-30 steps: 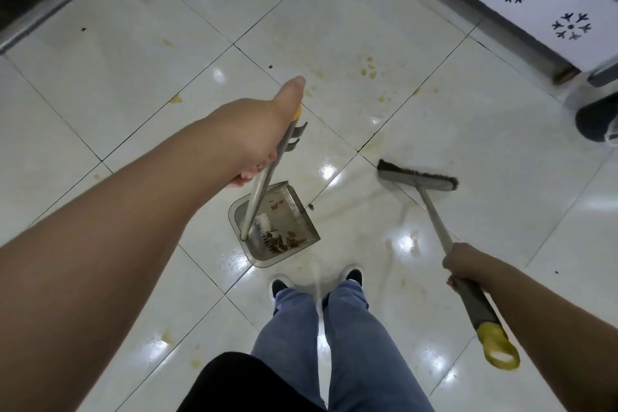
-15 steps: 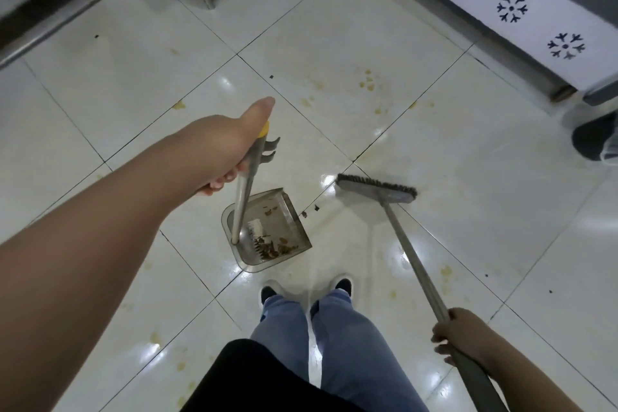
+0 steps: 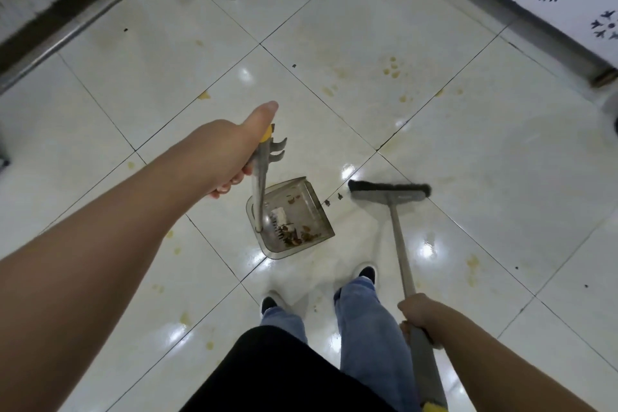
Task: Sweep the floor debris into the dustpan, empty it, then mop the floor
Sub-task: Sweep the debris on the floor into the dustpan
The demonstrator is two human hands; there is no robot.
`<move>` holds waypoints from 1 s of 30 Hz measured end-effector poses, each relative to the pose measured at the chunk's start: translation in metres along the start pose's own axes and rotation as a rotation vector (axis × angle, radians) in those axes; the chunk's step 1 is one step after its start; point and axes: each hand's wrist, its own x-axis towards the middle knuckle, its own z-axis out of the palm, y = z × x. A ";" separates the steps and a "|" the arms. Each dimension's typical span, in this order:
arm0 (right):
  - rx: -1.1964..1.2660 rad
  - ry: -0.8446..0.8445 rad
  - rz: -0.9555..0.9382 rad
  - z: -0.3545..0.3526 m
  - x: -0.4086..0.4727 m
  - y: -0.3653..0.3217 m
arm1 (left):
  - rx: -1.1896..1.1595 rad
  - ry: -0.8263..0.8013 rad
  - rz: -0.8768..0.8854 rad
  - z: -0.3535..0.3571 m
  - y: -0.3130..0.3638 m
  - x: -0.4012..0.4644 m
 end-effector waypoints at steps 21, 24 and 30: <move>0.280 0.119 -0.022 0.116 -0.086 0.014 | -0.056 -0.034 0.147 -0.043 -0.172 -0.004; 0.201 0.148 -0.026 0.117 -0.074 0.002 | -0.162 -0.038 0.141 -0.038 -0.178 -0.007; -0.058 0.023 0.114 0.158 -0.058 -0.006 | -0.225 -0.018 0.135 -0.026 -0.158 -0.007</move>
